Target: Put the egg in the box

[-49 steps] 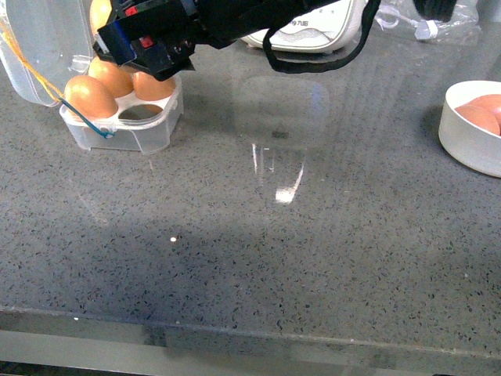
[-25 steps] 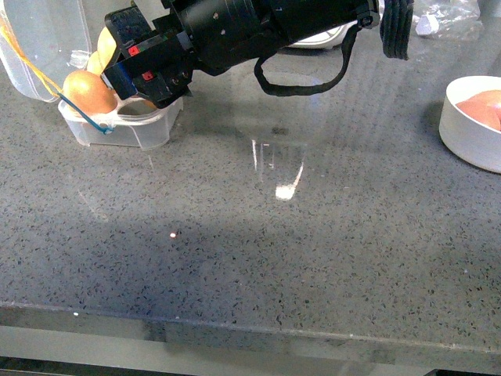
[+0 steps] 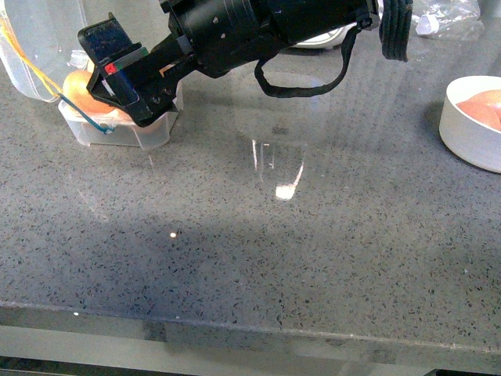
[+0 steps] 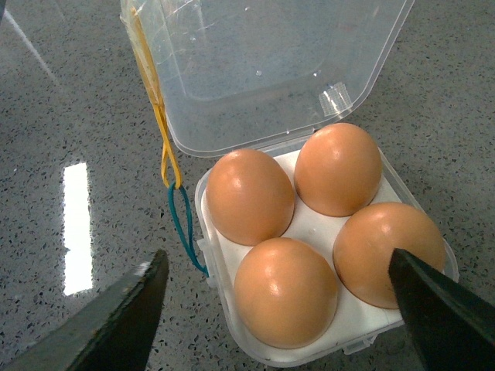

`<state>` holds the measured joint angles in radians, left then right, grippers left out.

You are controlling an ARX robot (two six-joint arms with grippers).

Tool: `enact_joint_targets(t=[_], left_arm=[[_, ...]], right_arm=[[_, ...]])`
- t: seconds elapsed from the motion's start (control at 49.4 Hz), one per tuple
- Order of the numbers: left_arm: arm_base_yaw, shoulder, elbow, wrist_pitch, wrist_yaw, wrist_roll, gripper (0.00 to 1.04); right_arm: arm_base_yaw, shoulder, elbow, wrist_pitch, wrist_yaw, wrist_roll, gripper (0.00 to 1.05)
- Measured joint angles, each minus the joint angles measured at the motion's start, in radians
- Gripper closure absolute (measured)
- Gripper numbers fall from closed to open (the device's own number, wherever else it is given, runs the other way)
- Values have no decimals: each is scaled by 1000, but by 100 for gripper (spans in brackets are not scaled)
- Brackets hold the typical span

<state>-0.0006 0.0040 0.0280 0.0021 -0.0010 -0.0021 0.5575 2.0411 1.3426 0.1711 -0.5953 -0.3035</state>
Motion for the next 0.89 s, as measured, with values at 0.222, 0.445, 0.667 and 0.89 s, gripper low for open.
enact_joint_targets(t=[0.222, 0.445, 0.667, 0.89], left_arm=[[0, 0, 0, 0, 0, 0, 7], [0, 0, 0, 0, 0, 0, 7], [0, 0, 0, 0, 0, 0, 7], [0, 0, 0, 0, 0, 0, 7]], right_arm=[[-34, -86, -76, 57, -2, 13, 7], [-132, -218, -201, 182, 72, 77, 7], [-297, -347, -352, 283, 344, 230, 7], [-620, -607, -582, 385, 645, 335, 7]])
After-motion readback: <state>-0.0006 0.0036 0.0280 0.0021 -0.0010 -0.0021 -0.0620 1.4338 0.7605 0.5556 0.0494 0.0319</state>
